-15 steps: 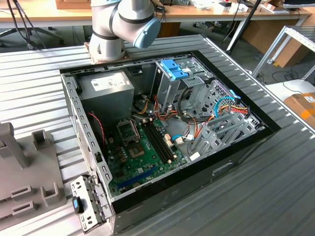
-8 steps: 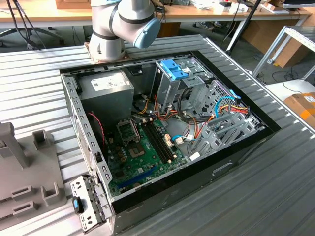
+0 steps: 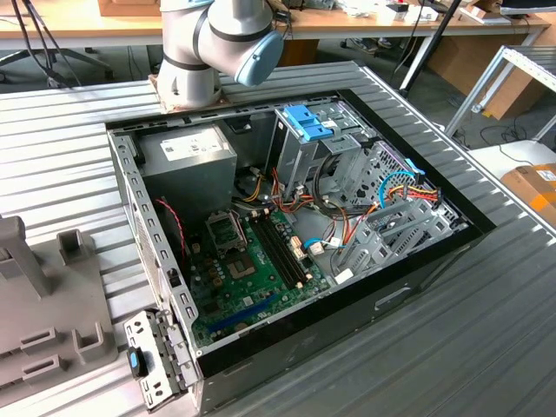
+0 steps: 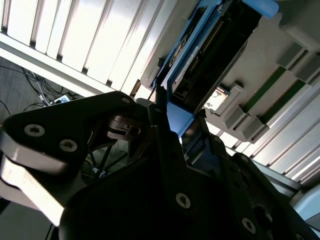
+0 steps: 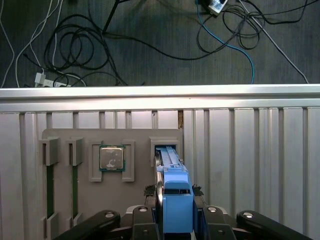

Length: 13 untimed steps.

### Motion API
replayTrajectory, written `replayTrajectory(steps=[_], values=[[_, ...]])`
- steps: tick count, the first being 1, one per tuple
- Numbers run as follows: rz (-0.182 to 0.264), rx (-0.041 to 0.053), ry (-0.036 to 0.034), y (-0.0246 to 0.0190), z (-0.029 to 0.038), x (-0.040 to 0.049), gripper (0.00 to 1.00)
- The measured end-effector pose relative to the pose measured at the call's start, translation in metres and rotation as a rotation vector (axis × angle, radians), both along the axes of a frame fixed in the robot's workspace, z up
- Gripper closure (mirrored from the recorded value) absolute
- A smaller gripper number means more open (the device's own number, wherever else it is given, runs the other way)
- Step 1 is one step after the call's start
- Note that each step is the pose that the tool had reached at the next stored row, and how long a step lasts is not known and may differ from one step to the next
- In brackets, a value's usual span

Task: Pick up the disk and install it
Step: 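Pick up the disk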

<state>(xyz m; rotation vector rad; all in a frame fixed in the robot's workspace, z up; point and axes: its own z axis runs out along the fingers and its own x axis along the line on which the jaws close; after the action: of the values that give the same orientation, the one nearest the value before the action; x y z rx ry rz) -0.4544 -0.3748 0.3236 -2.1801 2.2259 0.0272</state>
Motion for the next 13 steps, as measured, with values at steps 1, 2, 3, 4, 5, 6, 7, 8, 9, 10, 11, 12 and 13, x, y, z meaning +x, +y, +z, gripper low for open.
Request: replayTrajectory(steps=[1,2,3,4,5,6,7,8,9,10,11,12,13], values=[[0.0,-0.0001,0.0002,0.0,0.0013,-0.0001,0.64],[0.0,0.0,0.0,0.0,0.0031,0.0,0.64],[0.0,0.0,0.0001,0.0,0.0049,0.0,0.64],[0.0,-0.0001,0.0,0.0,0.0073,0.0,0.64],[0.0,0.0,0.0,0.0,0.0097,0.0,0.64],[0.0,0.0,-0.0002,0.0,0.0125,0.0,0.64],[0.0,0.0,0.0,0.0,0.015,0.0,0.64],[0.0,-0.0001,0.0001,0.0,0.0203,0.0,0.64],[0.0,-0.0001,0.0001,0.0,0.0233,0.0,0.64],[0.0,0.0,-0.0001,0.0,0.0268,0.0,0.64],[0.0,0.0,0.0001,0.0,0.0322,0.0,0.64],[0.0,0.0,0.0001,0.0,0.0376,0.0,0.64],[0.0,0.0,0.0001,0.0,0.0441,0.0,0.64]])
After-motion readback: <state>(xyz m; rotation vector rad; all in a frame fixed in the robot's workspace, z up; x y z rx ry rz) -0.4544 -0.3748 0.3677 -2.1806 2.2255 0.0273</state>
